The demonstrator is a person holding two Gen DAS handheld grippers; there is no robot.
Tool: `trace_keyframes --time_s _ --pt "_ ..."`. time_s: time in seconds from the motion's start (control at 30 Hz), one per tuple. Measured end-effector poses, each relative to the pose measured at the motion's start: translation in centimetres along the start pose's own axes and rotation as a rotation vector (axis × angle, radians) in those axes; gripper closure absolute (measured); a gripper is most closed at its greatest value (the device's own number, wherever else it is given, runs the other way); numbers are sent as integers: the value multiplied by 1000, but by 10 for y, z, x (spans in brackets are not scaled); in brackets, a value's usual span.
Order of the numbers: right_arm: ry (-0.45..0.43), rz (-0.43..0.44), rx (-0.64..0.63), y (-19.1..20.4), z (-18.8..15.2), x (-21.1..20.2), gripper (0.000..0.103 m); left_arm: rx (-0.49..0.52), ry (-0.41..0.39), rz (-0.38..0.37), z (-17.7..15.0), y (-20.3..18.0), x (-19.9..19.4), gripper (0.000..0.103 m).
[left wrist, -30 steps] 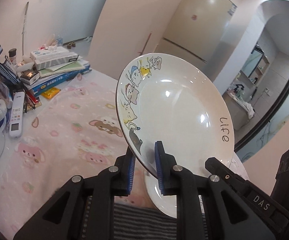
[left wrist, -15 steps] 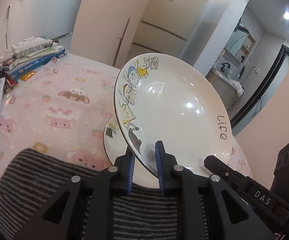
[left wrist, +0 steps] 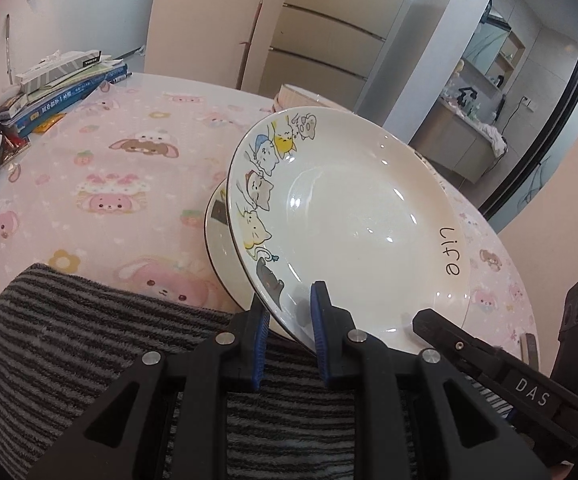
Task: Organize plates and bowls
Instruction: 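Carry the plate with the left tool and lower it onto the other white plate, then open the left tool and release the 'Life' plate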
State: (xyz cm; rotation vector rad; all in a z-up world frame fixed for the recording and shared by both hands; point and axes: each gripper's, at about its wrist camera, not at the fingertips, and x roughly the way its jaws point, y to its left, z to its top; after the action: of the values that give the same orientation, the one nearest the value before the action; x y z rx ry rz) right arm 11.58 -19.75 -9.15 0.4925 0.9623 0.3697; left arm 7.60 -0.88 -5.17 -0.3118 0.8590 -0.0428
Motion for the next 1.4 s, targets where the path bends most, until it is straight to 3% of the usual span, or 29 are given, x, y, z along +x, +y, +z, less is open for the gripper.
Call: trace_keyframes --time_s 0.2,0.5,0.67,0.9,1.2,1.4 --pt "41 -29 7 -5 -2 12 81 -10 40 10 -6 6 15 84" --pt "47 -35 10 0 0 15 79 20 17 65 -6 5 15 81" --pt "127 -71 18 7 12 22 79 9 28 73 -2 8 17 79" --pt "163 -130 -9 17 17 30 76 43 76 96 5 11 20 78" --pt "177 -155 1 18 20 32 76 49 97 69 8 14 21 78" --pt "181 -183 -84 23 19 36 66 19 71 34 18 26 7 78"
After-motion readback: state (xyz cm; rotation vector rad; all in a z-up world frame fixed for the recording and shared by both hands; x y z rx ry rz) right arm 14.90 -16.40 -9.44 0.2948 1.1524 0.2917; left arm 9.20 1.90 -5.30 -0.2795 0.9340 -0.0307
